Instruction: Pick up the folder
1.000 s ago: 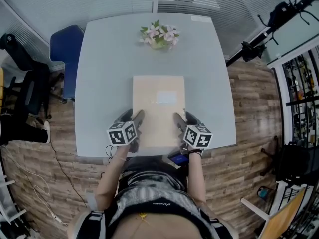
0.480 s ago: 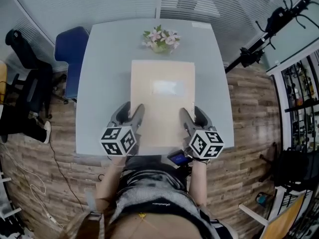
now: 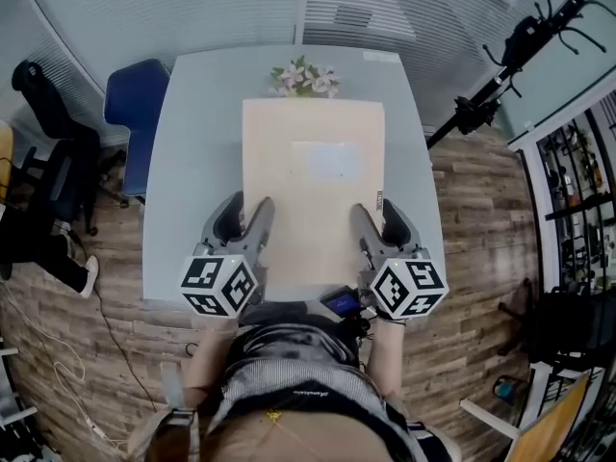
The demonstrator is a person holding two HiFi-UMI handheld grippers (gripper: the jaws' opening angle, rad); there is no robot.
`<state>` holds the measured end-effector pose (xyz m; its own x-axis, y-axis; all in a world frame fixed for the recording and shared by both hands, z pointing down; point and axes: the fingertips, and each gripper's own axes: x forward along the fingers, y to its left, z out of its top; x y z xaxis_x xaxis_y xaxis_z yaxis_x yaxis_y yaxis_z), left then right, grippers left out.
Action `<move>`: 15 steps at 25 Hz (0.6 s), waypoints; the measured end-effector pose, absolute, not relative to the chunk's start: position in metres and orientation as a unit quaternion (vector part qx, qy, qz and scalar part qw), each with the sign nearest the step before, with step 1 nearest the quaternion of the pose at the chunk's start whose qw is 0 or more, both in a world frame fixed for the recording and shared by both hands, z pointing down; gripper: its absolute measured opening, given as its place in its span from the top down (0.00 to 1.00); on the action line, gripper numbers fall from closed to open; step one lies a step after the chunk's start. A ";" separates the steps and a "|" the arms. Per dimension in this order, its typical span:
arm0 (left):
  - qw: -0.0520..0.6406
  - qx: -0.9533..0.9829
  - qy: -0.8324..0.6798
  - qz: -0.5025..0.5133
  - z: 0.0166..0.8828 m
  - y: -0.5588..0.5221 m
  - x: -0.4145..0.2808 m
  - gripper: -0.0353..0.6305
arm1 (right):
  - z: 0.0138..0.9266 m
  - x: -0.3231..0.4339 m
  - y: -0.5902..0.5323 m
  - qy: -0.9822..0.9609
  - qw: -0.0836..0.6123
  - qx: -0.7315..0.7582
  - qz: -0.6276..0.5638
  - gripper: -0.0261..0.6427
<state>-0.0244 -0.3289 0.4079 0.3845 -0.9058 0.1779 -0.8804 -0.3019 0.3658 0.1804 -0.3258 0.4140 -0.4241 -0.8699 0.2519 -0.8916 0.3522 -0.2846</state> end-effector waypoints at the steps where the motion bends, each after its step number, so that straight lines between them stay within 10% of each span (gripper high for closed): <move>1: 0.201 0.807 -0.555 -0.033 0.404 -0.328 -0.024 0.62 | 0.410 0.181 -0.325 -0.823 0.026 0.536 0.189 0.62; 15: 0.189 0.807 -0.558 -0.042 0.388 -0.329 -0.022 0.63 | 0.389 0.182 -0.326 -0.827 0.027 0.538 0.161 0.62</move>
<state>-0.0218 -0.3293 0.3883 0.3742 -0.9164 0.1422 -0.8844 -0.3065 0.3519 0.1824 -0.3263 0.3890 -0.4204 -0.8808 0.2179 -0.8981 0.3698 -0.2383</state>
